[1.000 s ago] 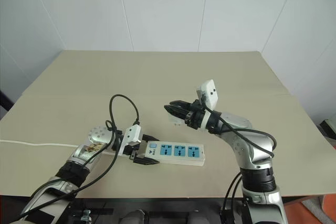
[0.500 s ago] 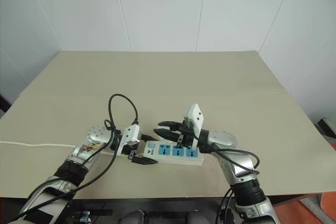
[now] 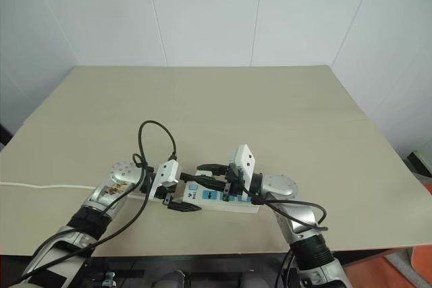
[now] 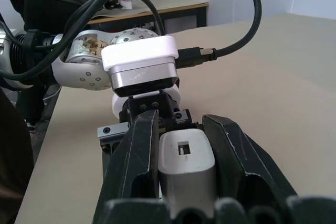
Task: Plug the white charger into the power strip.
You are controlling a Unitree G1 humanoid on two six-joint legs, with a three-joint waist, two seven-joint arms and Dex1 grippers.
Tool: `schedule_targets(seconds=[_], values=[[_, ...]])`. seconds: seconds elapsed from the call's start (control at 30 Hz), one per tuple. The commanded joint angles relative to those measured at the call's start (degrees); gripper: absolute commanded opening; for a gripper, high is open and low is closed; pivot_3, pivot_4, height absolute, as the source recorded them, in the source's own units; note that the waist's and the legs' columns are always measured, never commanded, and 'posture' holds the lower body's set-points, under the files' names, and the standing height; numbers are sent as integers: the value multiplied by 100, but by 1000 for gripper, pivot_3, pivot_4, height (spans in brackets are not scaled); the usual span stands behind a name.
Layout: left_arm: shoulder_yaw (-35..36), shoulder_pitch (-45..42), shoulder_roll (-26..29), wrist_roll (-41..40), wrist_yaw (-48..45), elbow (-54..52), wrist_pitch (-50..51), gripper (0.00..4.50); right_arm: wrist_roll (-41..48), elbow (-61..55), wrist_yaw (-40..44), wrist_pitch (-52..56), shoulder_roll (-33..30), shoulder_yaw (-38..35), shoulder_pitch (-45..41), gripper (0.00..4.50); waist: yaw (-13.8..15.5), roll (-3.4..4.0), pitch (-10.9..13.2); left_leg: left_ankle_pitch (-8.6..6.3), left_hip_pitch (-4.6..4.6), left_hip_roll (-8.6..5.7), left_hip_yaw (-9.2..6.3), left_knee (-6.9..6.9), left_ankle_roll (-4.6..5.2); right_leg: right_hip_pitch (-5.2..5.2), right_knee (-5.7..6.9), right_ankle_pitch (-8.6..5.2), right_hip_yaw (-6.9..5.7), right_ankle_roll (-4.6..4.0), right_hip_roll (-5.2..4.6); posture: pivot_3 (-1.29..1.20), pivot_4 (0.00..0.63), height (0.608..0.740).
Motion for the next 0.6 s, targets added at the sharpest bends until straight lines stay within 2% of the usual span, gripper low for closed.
schedule_targets(seconds=[0.03,0.6], values=[[-179,176,208,336,-74,67,110,3307,-9,65,-22,-203,84,-44,-75,1194,-10,0,0,0,0,0,0,-1,0,0,0,0,0,0,0,0,150,740],[-185,206,260,336,-87,3,140,3307,-159,518,-30,-434,121,-45,-151,1194,-55,0,0,0,5,1,0,-3,0,3,2,-1,0,-3,1,0,150,740]])
